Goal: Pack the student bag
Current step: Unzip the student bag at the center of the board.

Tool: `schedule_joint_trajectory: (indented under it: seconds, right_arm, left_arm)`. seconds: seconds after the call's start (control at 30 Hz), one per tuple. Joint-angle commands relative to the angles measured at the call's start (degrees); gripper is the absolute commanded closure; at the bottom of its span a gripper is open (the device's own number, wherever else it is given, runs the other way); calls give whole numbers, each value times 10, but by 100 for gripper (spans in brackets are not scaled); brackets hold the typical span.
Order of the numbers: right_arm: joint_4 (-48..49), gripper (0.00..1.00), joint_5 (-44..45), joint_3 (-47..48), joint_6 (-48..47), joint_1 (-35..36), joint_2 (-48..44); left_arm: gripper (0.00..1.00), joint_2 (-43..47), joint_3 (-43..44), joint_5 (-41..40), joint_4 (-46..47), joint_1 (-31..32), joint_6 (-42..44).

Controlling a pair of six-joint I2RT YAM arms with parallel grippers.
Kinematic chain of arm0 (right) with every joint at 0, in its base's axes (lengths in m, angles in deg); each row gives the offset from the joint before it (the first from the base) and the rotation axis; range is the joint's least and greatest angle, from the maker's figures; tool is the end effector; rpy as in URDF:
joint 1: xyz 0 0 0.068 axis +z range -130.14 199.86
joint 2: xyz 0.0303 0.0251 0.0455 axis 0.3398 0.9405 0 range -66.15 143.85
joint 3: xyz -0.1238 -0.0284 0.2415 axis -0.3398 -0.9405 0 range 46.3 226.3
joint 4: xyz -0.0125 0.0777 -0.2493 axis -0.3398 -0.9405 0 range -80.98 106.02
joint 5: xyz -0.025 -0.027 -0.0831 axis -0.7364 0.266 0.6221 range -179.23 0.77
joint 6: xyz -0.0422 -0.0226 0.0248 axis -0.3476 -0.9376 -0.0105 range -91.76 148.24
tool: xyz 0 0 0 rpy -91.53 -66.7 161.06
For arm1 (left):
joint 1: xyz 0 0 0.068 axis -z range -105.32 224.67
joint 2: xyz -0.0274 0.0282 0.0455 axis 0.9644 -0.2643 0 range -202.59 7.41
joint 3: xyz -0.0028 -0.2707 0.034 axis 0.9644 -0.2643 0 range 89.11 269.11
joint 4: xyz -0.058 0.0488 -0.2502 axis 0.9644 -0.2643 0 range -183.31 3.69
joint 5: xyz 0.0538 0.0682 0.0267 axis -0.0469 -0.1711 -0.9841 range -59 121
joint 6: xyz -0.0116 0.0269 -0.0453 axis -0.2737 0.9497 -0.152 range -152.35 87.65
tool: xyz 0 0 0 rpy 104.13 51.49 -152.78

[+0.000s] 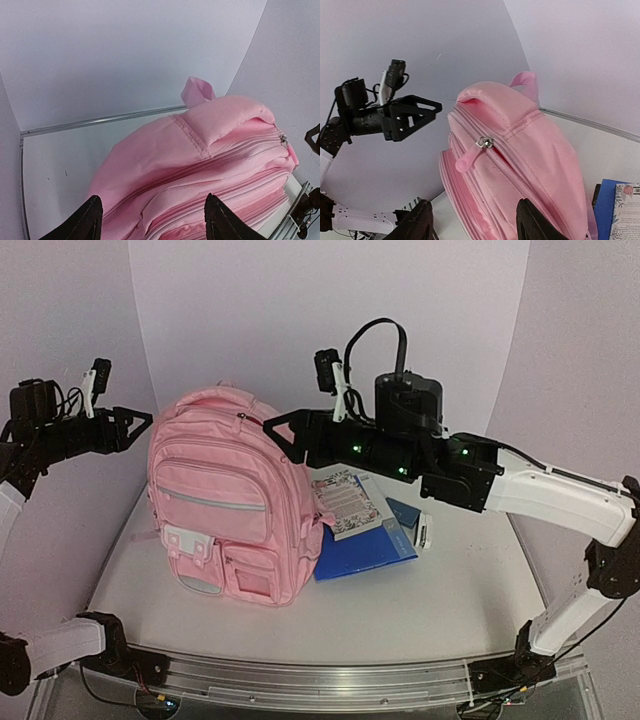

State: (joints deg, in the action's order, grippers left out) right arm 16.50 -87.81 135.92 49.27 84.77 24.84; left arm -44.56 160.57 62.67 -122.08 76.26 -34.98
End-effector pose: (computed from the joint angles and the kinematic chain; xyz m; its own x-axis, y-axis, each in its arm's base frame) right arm 0.1621 0.3442 0.4299 -0.3273 0.1471 -0.9334 -0.8329 0.4217 0.3585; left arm 0.1677 -0.0234 0.4304 -0.3042 -0.0307 -0.9521 0.5139 0.8363 -0.1911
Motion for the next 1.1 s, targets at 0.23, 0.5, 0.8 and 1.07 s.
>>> schedule_joint_trajectory:
  seconds: [0.23,0.5,0.8,1.07]
  right_arm:
    - [22,33,4,-80,-34,-1,-7]
    - [25,44,53,-69,-55,1,35]
    - [46,95,154,-43,-59,44,82]
    - [43,100,366,-27,41,58,121]
  left_arm:
    - [32,-87,139,146,61,5,-115]
    - [35,-136,178,127,64,64,-149]
    - [35,-179,234,29,-5,178,-96]
    - [35,-190,251,-2,-25,188,-59]
